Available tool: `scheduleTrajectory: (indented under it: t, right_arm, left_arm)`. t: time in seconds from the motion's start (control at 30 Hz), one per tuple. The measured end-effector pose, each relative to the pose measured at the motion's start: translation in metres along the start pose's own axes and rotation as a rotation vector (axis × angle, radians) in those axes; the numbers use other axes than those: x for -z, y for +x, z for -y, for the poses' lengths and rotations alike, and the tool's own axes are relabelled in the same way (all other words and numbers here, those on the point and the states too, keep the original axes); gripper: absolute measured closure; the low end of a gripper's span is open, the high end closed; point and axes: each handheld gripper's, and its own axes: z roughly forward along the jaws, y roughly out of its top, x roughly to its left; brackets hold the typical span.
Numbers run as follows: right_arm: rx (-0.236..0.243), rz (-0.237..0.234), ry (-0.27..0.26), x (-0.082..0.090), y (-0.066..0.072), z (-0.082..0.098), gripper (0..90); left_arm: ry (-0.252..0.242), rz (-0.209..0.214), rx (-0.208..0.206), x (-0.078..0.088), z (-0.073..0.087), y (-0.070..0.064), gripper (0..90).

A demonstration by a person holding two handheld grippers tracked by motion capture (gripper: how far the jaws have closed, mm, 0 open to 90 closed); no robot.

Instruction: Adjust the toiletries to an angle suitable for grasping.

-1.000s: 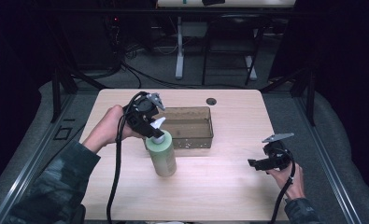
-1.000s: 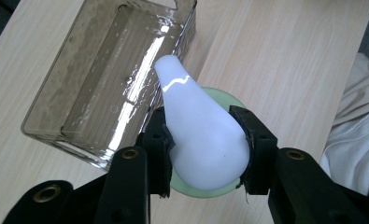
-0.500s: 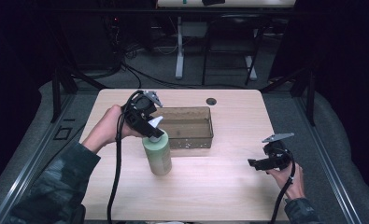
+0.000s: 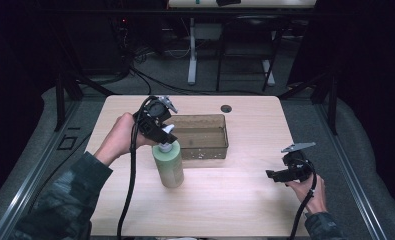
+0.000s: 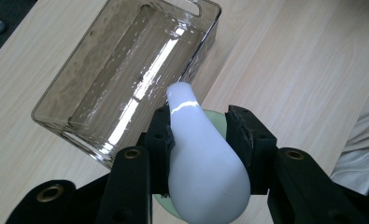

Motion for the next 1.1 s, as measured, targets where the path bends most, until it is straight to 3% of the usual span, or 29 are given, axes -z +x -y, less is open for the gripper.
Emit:
scheduleTrajectory:
  t: [0.2, 0.47, 0.63, 1.1]
  right_arm:
    - [0.002, 0.004, 0.009, -0.001, 0.0, 0.0, 13.3]
    - [-0.003, 0.004, 0.045, -0.008, -0.001, 0.001, 0.0]
    - [-0.003, 0.001, 0.068, -0.011, -0.001, 0.002, 0.0]
    - [0.012, 0.013, 0.064, -0.009, 0.0, 0.001, 0.0]
  left_arm:
    - [0.028, 0.004, -0.052, 0.0, -0.002, -0.001, 62.9]
    - [0.023, 0.012, -0.054, 0.001, 0.0, 0.001, 63.0]
    - [0.027, 0.01, -0.059, 0.002, 0.001, 0.002, 63.0]
    - [0.027, 0.011, -0.065, 0.009, -0.002, 0.002, 63.0]
